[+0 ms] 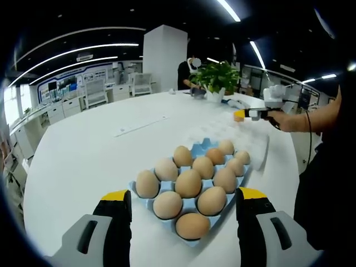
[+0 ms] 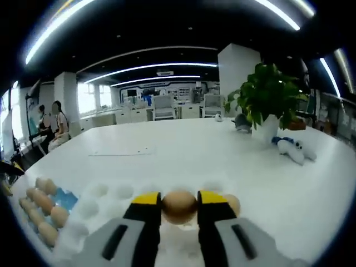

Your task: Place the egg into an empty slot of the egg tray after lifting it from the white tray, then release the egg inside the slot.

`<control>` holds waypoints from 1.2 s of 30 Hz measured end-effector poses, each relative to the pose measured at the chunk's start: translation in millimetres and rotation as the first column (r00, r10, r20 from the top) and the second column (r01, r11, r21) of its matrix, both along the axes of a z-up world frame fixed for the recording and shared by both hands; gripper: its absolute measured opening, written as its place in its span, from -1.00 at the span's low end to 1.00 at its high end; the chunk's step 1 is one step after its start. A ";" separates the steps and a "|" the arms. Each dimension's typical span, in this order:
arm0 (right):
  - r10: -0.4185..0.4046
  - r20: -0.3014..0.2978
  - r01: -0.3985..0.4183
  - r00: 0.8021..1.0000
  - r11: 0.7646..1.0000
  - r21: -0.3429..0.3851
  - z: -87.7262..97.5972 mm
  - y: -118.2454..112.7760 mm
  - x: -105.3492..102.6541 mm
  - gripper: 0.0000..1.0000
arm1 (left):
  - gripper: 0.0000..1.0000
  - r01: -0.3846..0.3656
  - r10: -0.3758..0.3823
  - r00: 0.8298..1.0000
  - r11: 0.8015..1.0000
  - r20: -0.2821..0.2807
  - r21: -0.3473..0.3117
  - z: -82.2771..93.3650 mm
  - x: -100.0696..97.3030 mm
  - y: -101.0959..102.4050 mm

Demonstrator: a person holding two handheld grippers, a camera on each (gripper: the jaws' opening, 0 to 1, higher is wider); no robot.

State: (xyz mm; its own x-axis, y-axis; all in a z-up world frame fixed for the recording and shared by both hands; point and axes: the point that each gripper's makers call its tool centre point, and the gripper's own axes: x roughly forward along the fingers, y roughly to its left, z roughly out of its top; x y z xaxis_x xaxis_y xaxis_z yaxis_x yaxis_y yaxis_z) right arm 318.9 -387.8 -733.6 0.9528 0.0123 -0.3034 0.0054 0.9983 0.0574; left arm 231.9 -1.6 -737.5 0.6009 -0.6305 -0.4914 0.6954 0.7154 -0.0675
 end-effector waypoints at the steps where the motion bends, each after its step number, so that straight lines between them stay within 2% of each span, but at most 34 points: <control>1: 0.004 0.006 -0.004 1.000 1.000 0.005 2.5 2.4 0.8 -0.52 | 0.53 0.001 -0.001 1.000 1.000 -0.001 0.001 -0.3 -0.1 -0.1; 7: 0.081 0.033 -0.083 0.996 0.996 0.039 14.6 33.7 7.4 -0.52 | 0.54 0.002 -0.002 1.000 1.000 0.000 0.000 0.4 -0.6 -1.0; 14: 0.192 0.028 -0.193 0.981 0.979 0.065 14.4 81.9 8.0 -0.52 | 0.53 -0.002 0.002 1.000 1.000 0.002 -0.001 1.7 -0.8 0.2; 20: 0.270 0.014 -0.270 0.963 0.959 0.089 8.9 114.3 6.0 -0.51 | 0.53 -0.001 0.001 1.000 1.000 0.002 0.001 1.7 -1.0 0.1; 29: 0.341 0.006 -0.340 0.940 0.934 0.108 6.3 146.3 5.7 -0.51 | 0.53 0.000 0.000 1.000 1.000 0.001 0.000 1.2 -1.2 -0.3; 36: 0.410 0.003 -0.407 0.912 0.905 0.121 5.4 176.5 7.0 -0.51 | 0.53 -0.001 0.001 1.000 1.000 0.002 0.000 1.7 -0.9 0.2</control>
State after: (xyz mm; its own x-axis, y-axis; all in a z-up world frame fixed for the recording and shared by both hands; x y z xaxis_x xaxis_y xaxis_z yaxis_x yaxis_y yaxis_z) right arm 326.0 -211.2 -728.2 0.8498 0.4354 -0.2970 -0.3988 0.8996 0.1778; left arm 231.0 -1.4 -735.8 0.6023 -0.6297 -0.4906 0.6948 0.7162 -0.0663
